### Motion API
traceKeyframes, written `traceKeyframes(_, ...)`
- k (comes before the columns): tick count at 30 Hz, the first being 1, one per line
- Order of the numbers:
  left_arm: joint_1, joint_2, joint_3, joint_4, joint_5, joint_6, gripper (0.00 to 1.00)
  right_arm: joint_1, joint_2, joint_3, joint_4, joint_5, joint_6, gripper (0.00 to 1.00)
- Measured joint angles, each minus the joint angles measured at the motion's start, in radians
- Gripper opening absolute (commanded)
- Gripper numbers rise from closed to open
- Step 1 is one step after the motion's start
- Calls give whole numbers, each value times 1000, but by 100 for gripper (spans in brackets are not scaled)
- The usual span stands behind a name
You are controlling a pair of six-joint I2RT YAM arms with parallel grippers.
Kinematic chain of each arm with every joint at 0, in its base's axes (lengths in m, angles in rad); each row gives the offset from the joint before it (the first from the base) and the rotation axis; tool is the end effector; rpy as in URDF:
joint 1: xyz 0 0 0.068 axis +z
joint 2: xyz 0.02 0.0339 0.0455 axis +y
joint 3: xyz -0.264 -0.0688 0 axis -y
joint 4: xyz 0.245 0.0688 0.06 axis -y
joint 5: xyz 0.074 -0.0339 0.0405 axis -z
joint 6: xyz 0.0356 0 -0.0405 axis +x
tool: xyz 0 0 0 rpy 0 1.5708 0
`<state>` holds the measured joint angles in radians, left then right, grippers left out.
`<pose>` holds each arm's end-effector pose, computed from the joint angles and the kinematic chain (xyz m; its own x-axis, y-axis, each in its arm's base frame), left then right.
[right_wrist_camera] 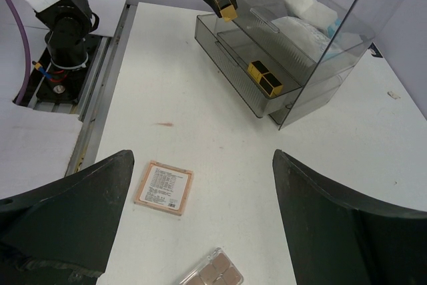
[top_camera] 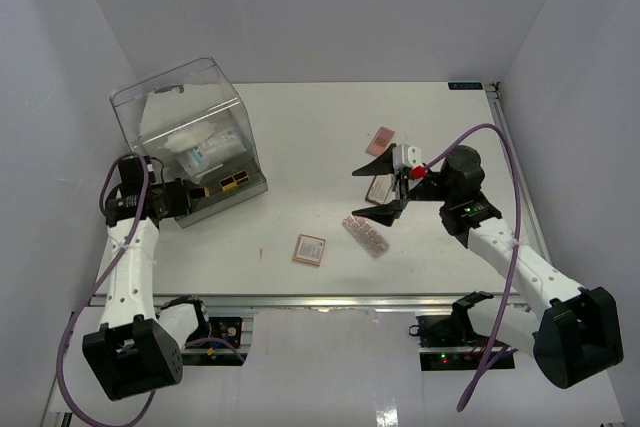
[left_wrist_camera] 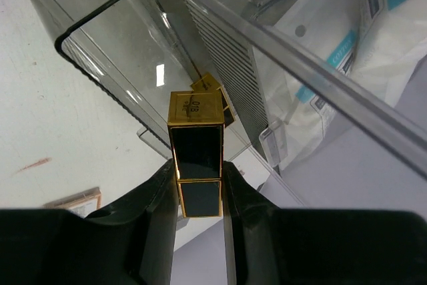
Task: Organize the makeup
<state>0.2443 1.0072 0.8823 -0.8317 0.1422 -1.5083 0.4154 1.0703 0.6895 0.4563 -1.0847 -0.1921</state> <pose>0.1880 0.0417 0.2764 0.1103 -0.9907 0.0796 -0.8014 -0.1361 -0.5824 0.2009 0.1230 0.3166 0.2577 0.0162 -0.9661 -0.9637 0.0761 -0.2558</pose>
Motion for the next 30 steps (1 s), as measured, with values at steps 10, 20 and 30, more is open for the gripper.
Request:
traceKeyframes(10, -4, 82, -2, 58, -5, -18, 26, -13, 5, 0, -1, -1, -2, 91)
traceKeyframes(20, -4, 120, -37, 71, -17, -24, 51, -22, 10, 0, -1, -3, -2, 91)
traceKeyframes(30, -4, 128, -40, 94, -23, -26, 55, -30, 11, 0, -1, -4, -2, 91)
